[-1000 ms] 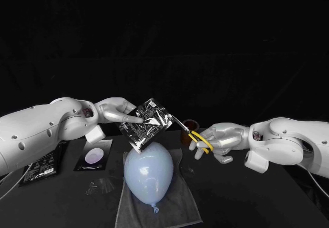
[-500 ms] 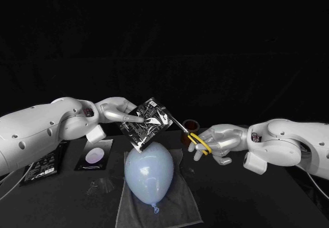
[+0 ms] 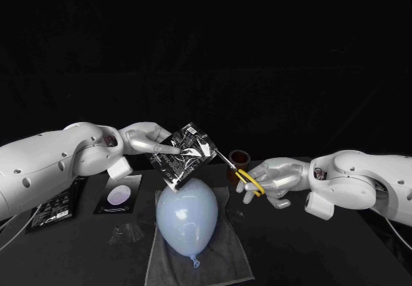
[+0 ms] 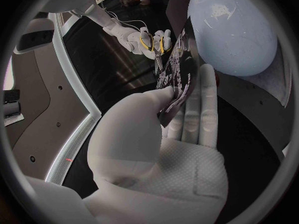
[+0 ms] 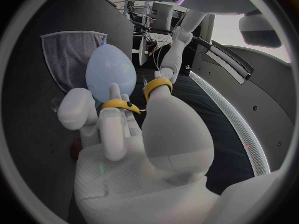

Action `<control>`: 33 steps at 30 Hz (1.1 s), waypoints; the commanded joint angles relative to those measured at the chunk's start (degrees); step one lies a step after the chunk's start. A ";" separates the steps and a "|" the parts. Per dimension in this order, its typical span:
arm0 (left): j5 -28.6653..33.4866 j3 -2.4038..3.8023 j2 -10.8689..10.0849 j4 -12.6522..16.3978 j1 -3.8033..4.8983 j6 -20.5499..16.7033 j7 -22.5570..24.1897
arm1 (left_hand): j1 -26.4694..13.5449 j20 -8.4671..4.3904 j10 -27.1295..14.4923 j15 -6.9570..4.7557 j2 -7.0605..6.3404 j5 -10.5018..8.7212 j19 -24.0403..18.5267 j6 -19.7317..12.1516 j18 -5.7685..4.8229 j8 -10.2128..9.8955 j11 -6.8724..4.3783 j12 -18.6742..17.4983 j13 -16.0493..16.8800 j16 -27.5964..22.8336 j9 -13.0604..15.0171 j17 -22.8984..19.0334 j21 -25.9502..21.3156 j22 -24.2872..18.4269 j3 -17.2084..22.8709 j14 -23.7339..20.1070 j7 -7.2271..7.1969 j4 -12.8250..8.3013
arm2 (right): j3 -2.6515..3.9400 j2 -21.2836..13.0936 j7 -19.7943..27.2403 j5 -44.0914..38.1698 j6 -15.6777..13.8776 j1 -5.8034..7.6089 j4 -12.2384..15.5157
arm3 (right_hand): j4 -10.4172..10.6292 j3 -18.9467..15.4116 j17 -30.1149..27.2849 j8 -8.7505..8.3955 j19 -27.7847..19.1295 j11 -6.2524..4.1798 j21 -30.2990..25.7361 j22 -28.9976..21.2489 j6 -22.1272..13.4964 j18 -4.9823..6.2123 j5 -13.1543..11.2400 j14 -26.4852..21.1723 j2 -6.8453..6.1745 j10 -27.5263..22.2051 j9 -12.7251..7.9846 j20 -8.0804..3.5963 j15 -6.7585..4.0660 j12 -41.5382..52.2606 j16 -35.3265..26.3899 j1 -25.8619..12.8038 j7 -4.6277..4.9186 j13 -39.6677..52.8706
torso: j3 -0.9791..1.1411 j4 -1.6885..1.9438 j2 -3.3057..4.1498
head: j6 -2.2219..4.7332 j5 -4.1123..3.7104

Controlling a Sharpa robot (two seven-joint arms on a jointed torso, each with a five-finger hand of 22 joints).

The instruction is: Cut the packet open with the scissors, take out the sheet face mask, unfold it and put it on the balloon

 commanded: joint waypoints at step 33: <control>-1.36 0.05 0.28 0.67 0.12 1.86 -0.13 | 0.03 -0.32 0.30 -0.33 0.30 0.26 -0.01 0.28 0.95 0.34 -0.27 0.29 0.11 0.32 10.14 0.21 0.26 0.12 0.40 -0.09 -0.08 0.06 | 0.06 0.77 1.29 -0.17 1.53 -0.06 -0.03 | -0.32 0.66 -0.31 1.06 -0.39 -0.42 -0.63 -0.12 -2.94 0.71 -0.12 -0.16 1.24 0.43 -0.15 -0.04 -0.04 0.06 -0.42 -0.29 2.36 -0.57 | -0.01 0.01 -0.03 | 0.05 -0.10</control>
